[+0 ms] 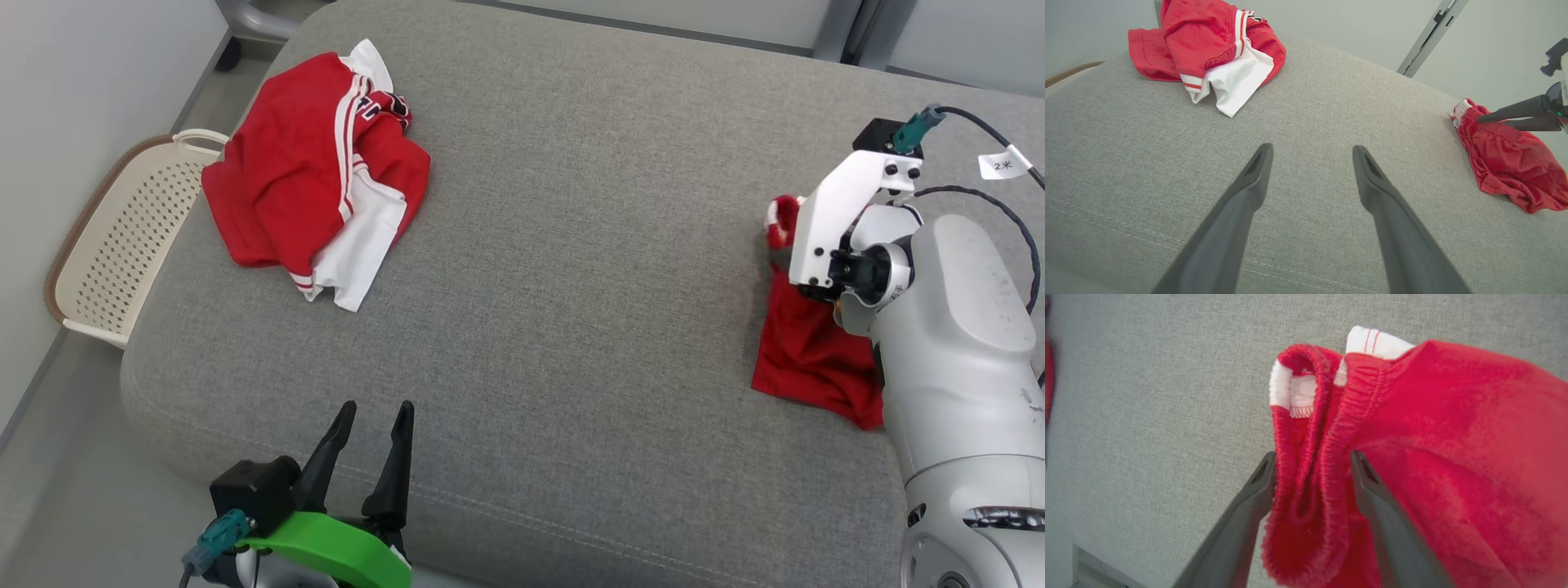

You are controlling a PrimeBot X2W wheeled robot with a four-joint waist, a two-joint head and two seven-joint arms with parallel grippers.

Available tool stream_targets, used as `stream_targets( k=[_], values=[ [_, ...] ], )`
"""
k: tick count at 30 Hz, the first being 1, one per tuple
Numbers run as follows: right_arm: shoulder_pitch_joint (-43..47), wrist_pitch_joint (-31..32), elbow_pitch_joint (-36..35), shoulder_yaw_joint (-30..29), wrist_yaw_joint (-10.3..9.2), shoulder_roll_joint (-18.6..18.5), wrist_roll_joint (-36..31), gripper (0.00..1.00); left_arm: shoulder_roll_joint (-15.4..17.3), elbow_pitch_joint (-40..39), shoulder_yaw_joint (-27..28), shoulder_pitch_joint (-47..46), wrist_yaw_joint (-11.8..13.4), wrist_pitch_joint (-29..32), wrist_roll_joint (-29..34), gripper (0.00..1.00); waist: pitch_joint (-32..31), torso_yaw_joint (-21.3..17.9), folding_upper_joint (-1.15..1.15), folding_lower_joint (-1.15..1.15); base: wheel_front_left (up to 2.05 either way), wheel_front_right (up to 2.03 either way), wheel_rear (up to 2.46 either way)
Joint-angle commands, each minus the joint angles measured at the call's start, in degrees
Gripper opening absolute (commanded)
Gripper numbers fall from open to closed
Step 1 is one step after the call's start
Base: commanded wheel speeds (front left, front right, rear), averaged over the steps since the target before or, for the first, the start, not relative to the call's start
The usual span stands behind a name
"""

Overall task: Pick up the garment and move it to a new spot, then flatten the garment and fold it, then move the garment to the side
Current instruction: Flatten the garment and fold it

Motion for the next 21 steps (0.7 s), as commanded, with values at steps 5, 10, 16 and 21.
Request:
stream_targets(
  k=[5, 10, 16, 21],
  values=[
    [-1.8, -2.0, 1.8, 0.8, -0.02, -0.2, 1.0, 1.0, 0.0, 0.4, 0.3, -0.9, -0.1, -0.7, -0.3, 1.0, -0.2, -0.5, 0.0, 0.0, 0.0, 0.0, 0.0],
    [-3.3, -3.4, 2.2, 0.7, -0.02, -0.2, 0.7, 1.0, 0.1, 0.1, 0.4, -0.5, 0.4, -0.7, -0.4, 1.0, -0.5, -1.8, 0.0, 0.0, 0.0, 0.0, 0.0],
    [-3.5, -3.5, -1.0, -0.7, -0.02, -0.2, -1.6, 1.0, 0.4, -0.2, 0.6, 0.0, 0.7, -1.0, -0.5, 1.0, -1.5, -4.4, 0.0, 0.0, 0.0, 0.0, 0.0],
    [-0.6, -2.3, -4.8, -3.7, -0.02, -0.2, -3.3, 1.0, 0.9, -1.0, 0.7, 0.9, 1.2, -0.7, -0.7, 1.0, -2.8, -6.6, 0.0, 0.0, 0.0, 0.0, 0.0]
  ],
)
